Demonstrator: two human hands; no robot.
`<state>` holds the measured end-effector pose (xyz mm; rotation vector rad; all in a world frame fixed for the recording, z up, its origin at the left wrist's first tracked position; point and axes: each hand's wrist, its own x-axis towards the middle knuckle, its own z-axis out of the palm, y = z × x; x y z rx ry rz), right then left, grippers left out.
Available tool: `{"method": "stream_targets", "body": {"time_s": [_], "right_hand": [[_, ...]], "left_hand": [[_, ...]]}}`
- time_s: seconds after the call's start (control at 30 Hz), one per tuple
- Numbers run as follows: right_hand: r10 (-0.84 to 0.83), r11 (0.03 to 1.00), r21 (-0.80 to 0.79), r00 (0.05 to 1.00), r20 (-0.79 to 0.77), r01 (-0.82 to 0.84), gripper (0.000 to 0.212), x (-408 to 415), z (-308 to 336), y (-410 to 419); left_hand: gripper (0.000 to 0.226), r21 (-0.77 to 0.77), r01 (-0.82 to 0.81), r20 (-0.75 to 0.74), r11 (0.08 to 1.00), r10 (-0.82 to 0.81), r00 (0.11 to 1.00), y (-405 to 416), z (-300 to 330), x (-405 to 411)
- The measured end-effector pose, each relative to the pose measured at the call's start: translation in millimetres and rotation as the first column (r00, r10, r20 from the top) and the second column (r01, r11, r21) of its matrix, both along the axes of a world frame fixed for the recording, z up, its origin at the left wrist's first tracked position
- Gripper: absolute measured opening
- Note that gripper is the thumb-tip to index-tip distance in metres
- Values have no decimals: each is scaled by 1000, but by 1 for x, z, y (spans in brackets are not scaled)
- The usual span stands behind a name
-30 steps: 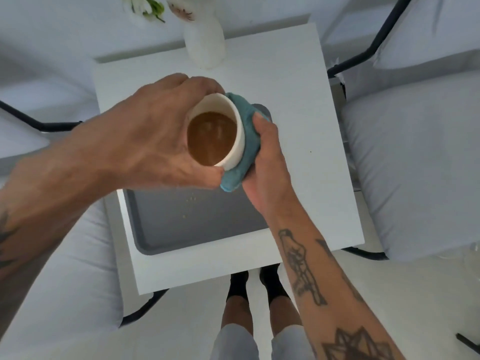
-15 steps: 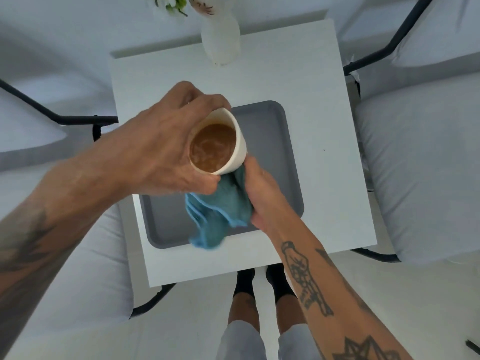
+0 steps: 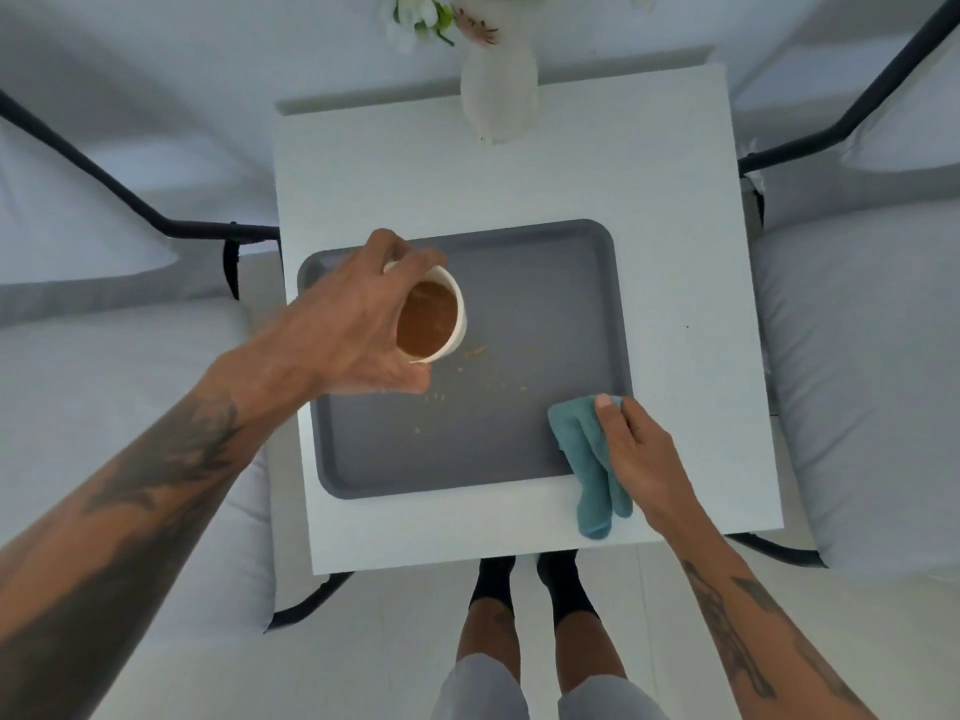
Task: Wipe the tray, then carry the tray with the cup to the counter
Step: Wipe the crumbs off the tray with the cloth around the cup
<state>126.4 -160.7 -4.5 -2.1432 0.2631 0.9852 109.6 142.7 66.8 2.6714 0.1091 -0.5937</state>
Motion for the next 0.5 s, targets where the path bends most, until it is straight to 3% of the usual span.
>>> {"method": "stream_targets", "body": {"time_s": [0.1,0.17,0.23,0.33,0.4,0.5], "right_hand": [[222,971,-111,970,101,-211,29,12,-12,7],[407,895,-290,885,224,-339,24,17,-13,14],[493,849,-406,782,382,-338,32,24,-8,25],[449,890,-202,708,545,-409,40,41,5,52],[464,861,-68,726,508,-503,50,52,8,75],[562,777,-28,672,482,-629,64,63,6,104]], "left_hand": [[107,19,6,32,1000,-7,999,-2,-12,-3],[106,12,-3,30,1000,3,1000,-2,-19,-3],[106,0,-13,27,1000,13,1000,-3,-27,0],[111,-2,-6,31,1000,6,1000,-5,-37,8],[113,-4,8,36,1000,-8,999,-7,-44,14],[115,-5,13,34,1000,-12,999,-11,-55,19]]}}
